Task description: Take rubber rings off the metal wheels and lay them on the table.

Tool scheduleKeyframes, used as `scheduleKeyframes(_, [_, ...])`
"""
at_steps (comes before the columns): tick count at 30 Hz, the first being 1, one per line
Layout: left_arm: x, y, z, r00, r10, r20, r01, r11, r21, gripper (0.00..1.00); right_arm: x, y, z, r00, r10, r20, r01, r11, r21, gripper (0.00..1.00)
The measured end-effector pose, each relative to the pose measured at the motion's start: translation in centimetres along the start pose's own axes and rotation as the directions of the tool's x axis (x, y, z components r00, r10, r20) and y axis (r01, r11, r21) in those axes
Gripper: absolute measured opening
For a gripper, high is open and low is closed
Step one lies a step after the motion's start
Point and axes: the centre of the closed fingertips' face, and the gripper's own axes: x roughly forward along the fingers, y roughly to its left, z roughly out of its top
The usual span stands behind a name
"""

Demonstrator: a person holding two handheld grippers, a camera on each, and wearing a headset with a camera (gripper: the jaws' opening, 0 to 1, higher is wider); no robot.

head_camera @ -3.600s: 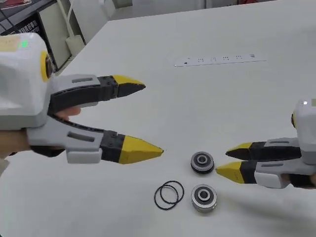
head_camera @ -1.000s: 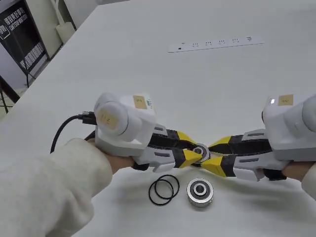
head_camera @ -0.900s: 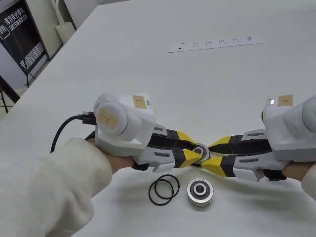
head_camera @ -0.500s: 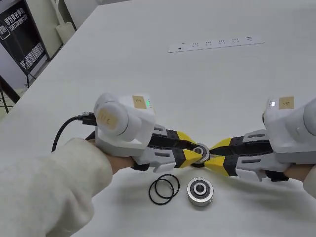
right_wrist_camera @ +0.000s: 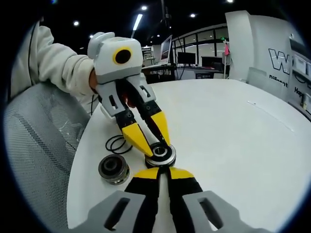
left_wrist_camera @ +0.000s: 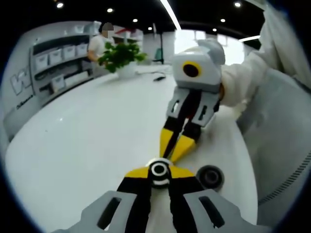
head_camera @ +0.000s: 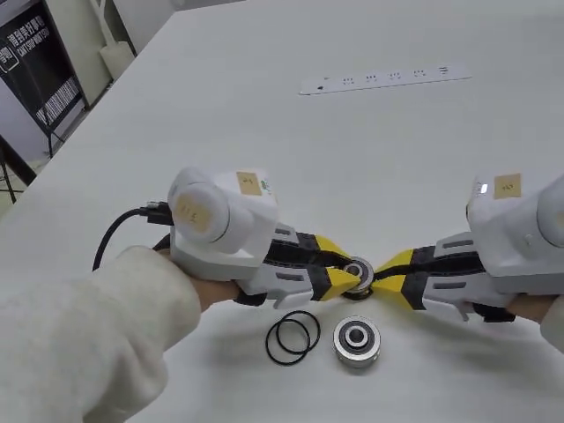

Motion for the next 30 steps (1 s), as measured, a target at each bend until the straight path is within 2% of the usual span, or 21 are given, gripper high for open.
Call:
scheduleKeyframes(8, [0.0,0.0,0.0,1.0,0.002,-0.005,-0.002,1.0,0.012,0.14,0.0,-0.6,-0.2,0.9987,-0.044,-0.026,0.044,0.999,-0.006,0.01])
scheduleKeyframes(10, [0.0,0.0,-0.1,1.0,0.002,-0.006,-0.001,1.0,0.015,0.14,-0.1,-1.0,-0.1,0.9979,-0.062,-0.019,0.062,0.998,0.01,0.0])
scheduleKeyframes(15, [0.0,0.0,-0.1,1.0,0.002,-0.005,-0.002,1.0,0.016,0.14,0.0,-1.1,-0.2,0.9982,-0.058,-0.018,0.059,0.996,0.068,0.0])
scheduleKeyframes(17, [0.0,0.0,-0.1,1.0,0.002,-0.004,-0.002,1.0,0.016,0.14,0.0,-1.2,-0.2,0.9986,-0.052,0.001,0.051,0.987,0.15,0.0])
scheduleKeyframes(20, [0.0,0.0,-0.1,1.0,0.001,-0.001,-0.001,1.0,0.015,0.14,-0.2,-1.4,-0.1,0.9981,-0.045,0.043,0.031,0.958,0.285,0.0])
scheduleKeyframes(22, [0.0,0.0,-0.1,1.0,0.001,-0.001,-0.001,1.0,0.015,0.14,-0.3,-1.5,0.0,0.9971,-0.042,0.063,0.018,0.94,0.341,0.0])
scheduleKeyframes(26, [0.0,0.0,-0.1,1.0,0.001,0.0,-0.001,1.0,0.016,0.14,-0.3,-1.5,0.0,0.9965,-0.04,0.074,0.009,0.927,0.374,0.0])
scheduleKeyframes(27, [0.0,0.0,-0.1,1.0,0.001,0.0,-0.001,1.0,0.015,0.14,-0.4,-1.5,0.1,0.9958,-0.04,0.082,0.004,0.921,0.39,0.0])
scheduleKeyframes(29, [0.0,0.0,-0.1,1.0,0.001,0.0,-0.001,1.0,0.016,0.14,-0.5,-1.4,0.9,0.991,-0.039,0.128,-0.022,0.896,0.444,0.0])
scheduleKeyframes(30, [0.0,0.0,-0.1,1.0,0.001,0.0,-0.001,1.0,0.016,0.14,-0.5,-1.5,0.7,0.992,-0.041,0.12,-0.017,0.896,0.444,0.0])
